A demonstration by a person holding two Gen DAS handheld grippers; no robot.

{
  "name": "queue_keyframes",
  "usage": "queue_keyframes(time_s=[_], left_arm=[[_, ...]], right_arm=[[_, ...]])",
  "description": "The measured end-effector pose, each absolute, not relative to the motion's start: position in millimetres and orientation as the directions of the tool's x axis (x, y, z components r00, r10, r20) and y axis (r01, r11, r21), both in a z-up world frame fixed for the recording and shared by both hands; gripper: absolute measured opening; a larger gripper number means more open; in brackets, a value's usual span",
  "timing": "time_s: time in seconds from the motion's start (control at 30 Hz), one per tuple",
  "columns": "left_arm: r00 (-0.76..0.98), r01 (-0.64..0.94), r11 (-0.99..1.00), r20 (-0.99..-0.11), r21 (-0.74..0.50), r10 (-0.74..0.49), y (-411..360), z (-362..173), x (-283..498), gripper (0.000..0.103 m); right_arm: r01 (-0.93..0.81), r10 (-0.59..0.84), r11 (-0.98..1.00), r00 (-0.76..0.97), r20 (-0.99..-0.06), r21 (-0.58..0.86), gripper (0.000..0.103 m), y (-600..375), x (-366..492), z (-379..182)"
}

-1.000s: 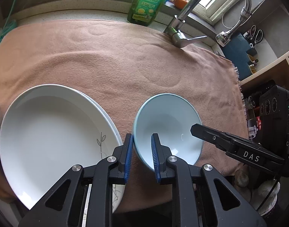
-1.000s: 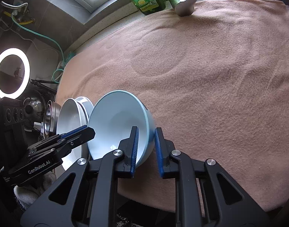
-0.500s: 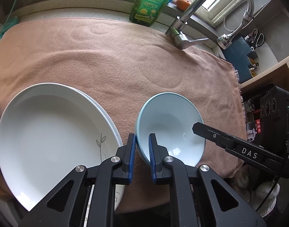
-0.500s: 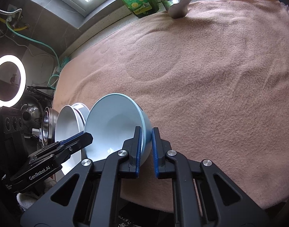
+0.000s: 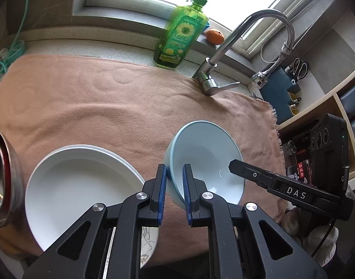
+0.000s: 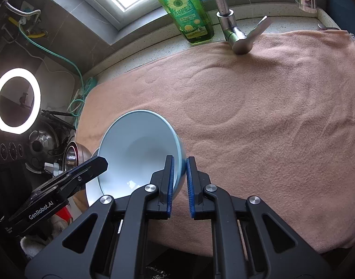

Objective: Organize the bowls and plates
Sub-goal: 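Lift the ceramic bowl and carry it over the nested steel bowls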

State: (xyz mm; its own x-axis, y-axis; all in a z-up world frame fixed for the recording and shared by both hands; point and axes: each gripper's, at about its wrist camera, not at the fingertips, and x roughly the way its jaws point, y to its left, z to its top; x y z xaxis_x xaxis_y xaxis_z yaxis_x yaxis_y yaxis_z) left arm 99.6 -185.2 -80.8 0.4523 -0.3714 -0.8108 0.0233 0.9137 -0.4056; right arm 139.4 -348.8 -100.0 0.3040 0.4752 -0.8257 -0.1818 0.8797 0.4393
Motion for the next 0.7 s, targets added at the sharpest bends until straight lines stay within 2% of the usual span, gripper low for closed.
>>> queue_keyframes(time_s=[0.7], left_arm=[[0.564, -0.08, 0.902, -0.765, -0.425, -0.311, -66.8, -47.3, 57.6, 0.012]], right_arm=[[-0.36, 0.503, 0.846, 0.295, -0.813, 0.393, 0.011, -208.4, 121.2, -58.4]])
